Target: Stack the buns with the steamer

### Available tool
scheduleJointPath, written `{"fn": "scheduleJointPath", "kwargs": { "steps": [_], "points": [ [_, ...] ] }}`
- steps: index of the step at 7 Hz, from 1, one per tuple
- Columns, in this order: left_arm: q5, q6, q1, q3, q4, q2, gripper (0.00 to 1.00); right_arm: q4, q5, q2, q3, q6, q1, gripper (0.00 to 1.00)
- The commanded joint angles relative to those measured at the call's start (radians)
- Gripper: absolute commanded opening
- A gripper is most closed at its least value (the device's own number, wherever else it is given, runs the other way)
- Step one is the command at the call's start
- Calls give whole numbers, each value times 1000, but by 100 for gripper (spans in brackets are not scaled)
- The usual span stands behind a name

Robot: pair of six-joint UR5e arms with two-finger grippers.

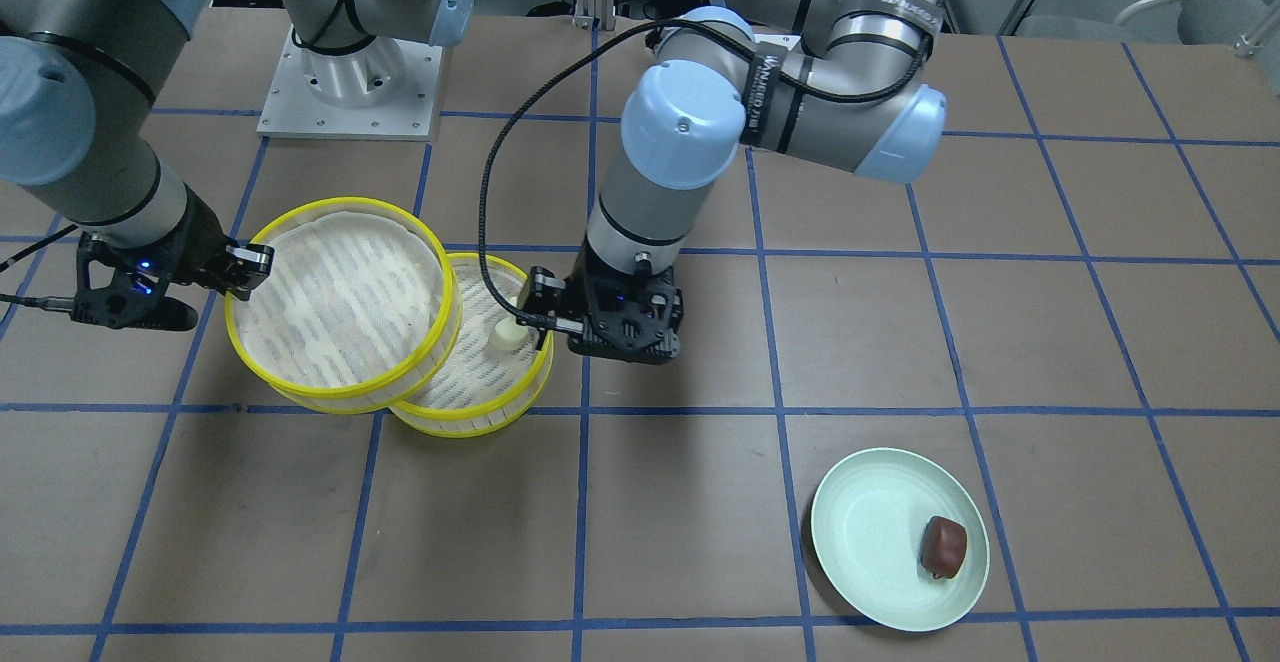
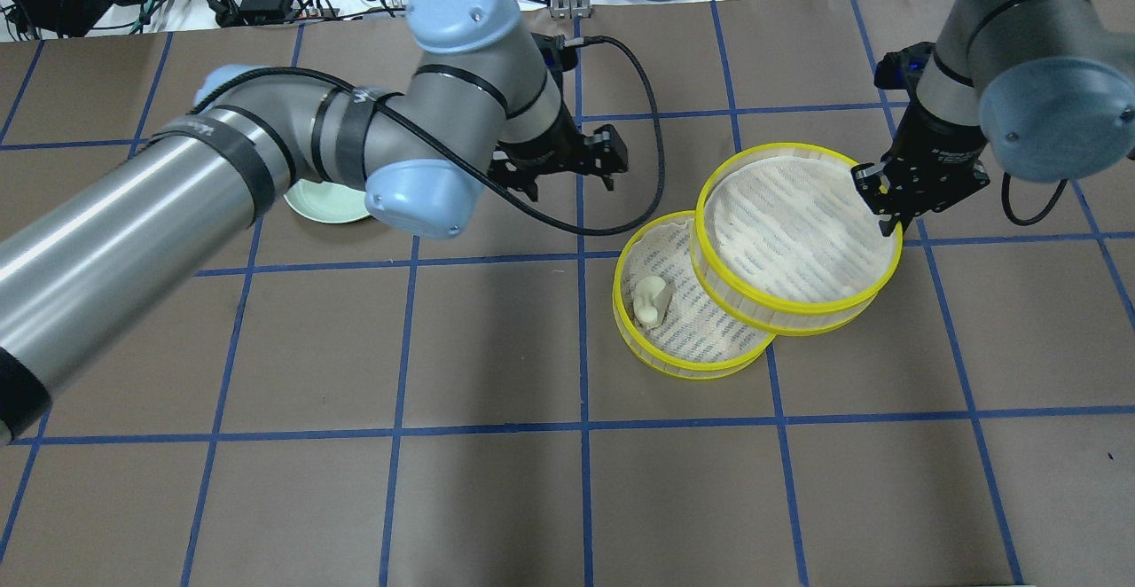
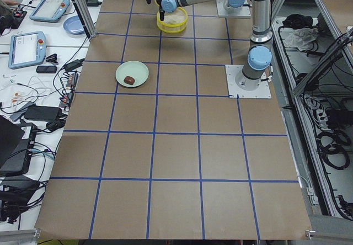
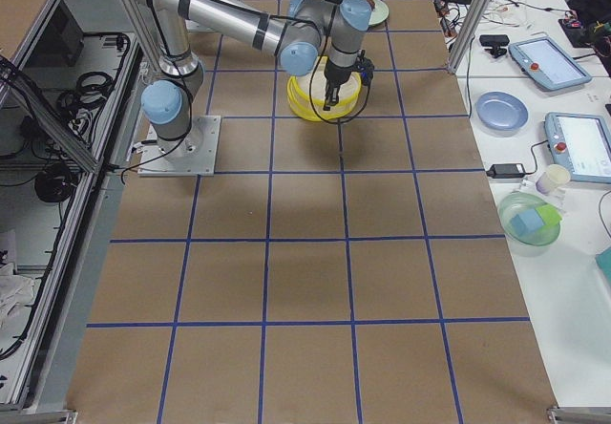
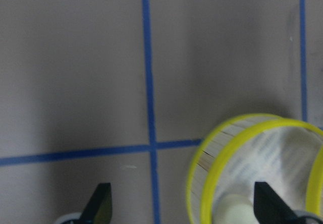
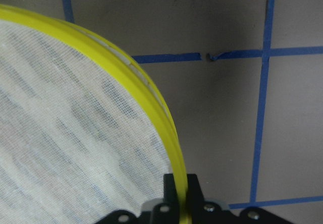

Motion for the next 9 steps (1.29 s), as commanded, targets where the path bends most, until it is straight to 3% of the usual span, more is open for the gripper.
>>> {"fn": "scheduleJointPath", "kwargs": {
  "steps": [1,4,5,9],
  "points": [
    [31,224,201,14,-25,6,100,-61,11,1,27,218,119,0],
    [139,573,414,11,-22,-33,100,-274,46,-14,160,127,141,0],
    [172,597,430,11,-12,-54,100,-275,45,-15,162,127,141,0],
    [170,644,452,13,223,-210,100,-264,35,0,165,106,141,0]
  ]
}}
